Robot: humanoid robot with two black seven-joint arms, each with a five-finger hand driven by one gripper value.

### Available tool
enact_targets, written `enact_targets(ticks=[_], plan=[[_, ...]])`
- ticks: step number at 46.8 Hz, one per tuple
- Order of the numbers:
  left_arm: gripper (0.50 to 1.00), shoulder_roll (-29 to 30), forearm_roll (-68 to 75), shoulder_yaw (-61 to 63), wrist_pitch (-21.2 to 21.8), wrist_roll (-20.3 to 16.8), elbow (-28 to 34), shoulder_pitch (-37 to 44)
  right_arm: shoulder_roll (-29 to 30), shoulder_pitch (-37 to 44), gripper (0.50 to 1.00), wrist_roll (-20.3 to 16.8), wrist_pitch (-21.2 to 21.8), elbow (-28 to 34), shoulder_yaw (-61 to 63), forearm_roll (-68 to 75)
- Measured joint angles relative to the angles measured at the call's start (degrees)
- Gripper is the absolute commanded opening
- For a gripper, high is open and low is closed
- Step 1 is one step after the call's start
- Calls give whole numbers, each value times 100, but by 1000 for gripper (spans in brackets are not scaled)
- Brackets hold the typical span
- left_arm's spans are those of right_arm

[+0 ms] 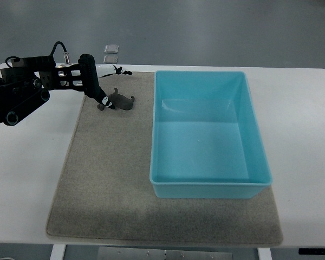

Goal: Place brown hippo in blue box with left hand
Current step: 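Reach the left hand down over the brown hippo, then close the left hand fingers around the brown hippo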

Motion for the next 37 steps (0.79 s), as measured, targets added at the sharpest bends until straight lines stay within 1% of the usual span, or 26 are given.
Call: enact_targets(ticks=[4,8,12,15,18,22,23,24,27,28,32,35,36,37], plan=[[977,-18,0,13,113,-3,-1,6,0,0,936,0,0,-1,0,0],[907,-22,0,128,185,-7,-1,6,0,4,936,0,0,-1,0,0],[896,-28,9,266,244,-11,-1,2,0,1,936,0,0,-1,0,0],[866,-28,9,330,264,-17,-5,-6,0,1,936,0,0,-1,0,0],[861,-29,9,376,265,-16,-8,-9,0,1,936,0,0,-1,0,0],[821,-29,9,406,267,-17,-8,-9,0,1,936,0,0,-1,0,0],[821,-29,9,410,267,-16,-8,-10,0,1,936,0,0,-1,0,0],[810,-29,9,413,267,-17,-8,-9,0,1,936,0,0,-1,0,0],[737,-29,12,414,267,-17,-9,-9,0,1,936,0,0,-1,0,0],[731,-29,21,415,267,-17,-9,-9,0,1,936,0,0,-1,0,0],[671,-29,77,415,267,-21,-25,-9,0,3,936,0,0,-1,0,0],[651,-29,109,415,267,-22,-29,-9,0,2,936,0,0,1,0,0],[632,-29,115,415,267,-23,-35,-9,0,2,936,0,0,1,0,0],[626,-29,122,415,267,-24,-39,-9,0,1,936,0,0,1,0,0]])
